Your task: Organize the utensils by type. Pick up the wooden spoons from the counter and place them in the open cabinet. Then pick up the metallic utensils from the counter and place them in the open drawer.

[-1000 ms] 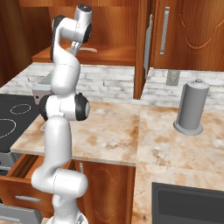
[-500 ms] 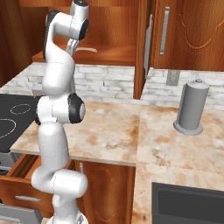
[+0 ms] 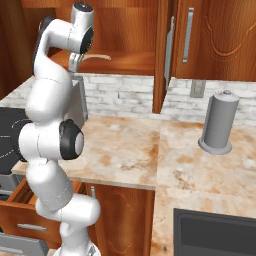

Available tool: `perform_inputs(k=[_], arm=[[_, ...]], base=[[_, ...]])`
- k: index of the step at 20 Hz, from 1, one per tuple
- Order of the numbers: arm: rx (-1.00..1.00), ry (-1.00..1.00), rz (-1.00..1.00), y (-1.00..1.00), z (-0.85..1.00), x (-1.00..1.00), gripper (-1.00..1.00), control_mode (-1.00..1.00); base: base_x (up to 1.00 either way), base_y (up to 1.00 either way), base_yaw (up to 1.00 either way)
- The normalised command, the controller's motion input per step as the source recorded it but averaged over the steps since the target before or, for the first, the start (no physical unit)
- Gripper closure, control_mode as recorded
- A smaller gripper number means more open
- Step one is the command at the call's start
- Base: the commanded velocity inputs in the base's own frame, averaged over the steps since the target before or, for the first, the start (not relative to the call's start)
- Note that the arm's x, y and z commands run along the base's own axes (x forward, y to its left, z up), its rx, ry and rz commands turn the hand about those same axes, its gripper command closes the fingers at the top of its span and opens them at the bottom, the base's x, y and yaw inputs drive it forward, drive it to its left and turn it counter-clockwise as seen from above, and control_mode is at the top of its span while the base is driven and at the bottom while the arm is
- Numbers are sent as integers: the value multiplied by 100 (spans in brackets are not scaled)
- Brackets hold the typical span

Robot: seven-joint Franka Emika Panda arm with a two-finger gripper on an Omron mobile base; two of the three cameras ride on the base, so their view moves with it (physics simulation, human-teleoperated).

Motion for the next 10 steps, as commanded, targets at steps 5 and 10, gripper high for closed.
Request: perform_inputs(k=[5,10], arm=[[0,0,-8,0,-21,-88,-100,-100],[10,11,-21,0,-22,-82,-100,-100]], base=[[0,0,0],[0,0,0]])
